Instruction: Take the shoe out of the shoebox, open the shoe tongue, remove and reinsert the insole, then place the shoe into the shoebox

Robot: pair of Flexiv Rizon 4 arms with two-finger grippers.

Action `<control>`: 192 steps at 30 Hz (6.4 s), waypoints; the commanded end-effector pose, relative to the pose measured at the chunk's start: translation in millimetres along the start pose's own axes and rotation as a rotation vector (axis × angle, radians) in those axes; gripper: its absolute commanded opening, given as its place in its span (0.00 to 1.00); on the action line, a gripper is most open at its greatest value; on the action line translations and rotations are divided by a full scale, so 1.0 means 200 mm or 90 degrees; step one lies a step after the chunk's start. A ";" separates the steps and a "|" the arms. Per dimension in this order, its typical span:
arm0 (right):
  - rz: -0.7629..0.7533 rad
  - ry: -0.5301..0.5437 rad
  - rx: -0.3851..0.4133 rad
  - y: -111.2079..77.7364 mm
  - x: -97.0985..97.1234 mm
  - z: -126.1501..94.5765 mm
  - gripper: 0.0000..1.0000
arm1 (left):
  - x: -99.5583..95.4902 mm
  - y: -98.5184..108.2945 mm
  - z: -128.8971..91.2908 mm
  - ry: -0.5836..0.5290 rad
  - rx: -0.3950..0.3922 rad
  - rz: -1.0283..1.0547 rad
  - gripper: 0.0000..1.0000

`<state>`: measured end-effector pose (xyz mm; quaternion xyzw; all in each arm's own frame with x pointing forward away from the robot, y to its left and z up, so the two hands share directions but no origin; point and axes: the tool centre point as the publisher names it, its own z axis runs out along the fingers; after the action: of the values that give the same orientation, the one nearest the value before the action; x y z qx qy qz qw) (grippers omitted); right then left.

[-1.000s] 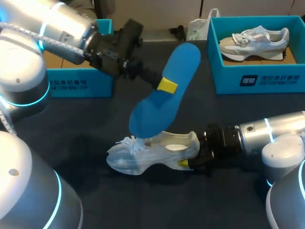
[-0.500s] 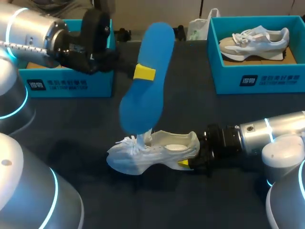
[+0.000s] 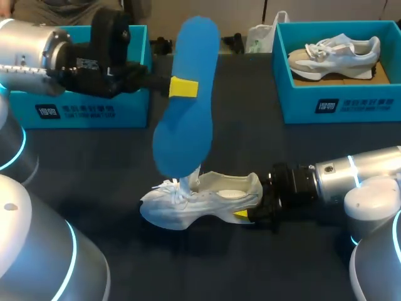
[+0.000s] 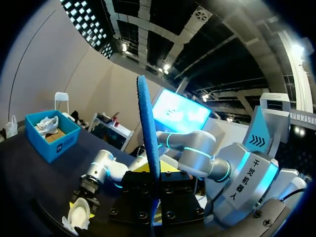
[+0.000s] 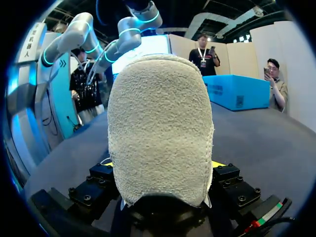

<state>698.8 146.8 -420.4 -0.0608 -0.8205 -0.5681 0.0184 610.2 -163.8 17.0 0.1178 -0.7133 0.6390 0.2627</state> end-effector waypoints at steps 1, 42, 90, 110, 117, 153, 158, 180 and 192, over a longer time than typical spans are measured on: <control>0.001 0.000 0.003 0.00 0.00 0.00 0.00 | 0.07 0.03 -0.04 -0.031 0.018 0.001 0.00; 0.022 0.007 0.138 0.10 0.04 -0.10 1.00 | 0.06 0.01 -0.04 -0.004 0.044 0.012 0.00; 0.075 -0.008 0.767 0.49 0.03 -0.19 1.00 | 0.06 0.01 -0.04 -0.004 0.044 0.012 0.00; 0.053 -0.030 0.825 0.45 0.05 -0.24 1.00 | 0.06 0.01 -0.04 -0.004 0.044 0.012 0.00; 0.047 -0.040 0.824 0.46 0.04 -0.24 1.00 | 0.06 0.01 -0.04 -0.004 0.044 0.012 0.00; -0.013 0.017 0.857 0.33 -0.12 -0.01 1.00 | 0.06 0.01 -0.04 -0.004 0.044 0.012 0.00; -0.021 0.024 0.857 0.31 -0.12 0.00 0.93 | 0.06 0.01 -0.04 -0.004 0.044 0.012 0.00; -0.022 0.041 0.855 0.27 -0.10 0.01 0.00 | 0.06 0.01 -0.04 -0.004 0.044 0.012 0.00; 0.048 0.031 0.867 0.41 -0.02 -0.06 0.00 | 0.06 0.01 -0.04 -0.004 0.044 0.012 0.00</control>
<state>714.5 167.3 -351.5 -0.0426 -0.9925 0.0711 0.0894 599.7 -151.9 23.3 0.1225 -0.6934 0.6647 0.2497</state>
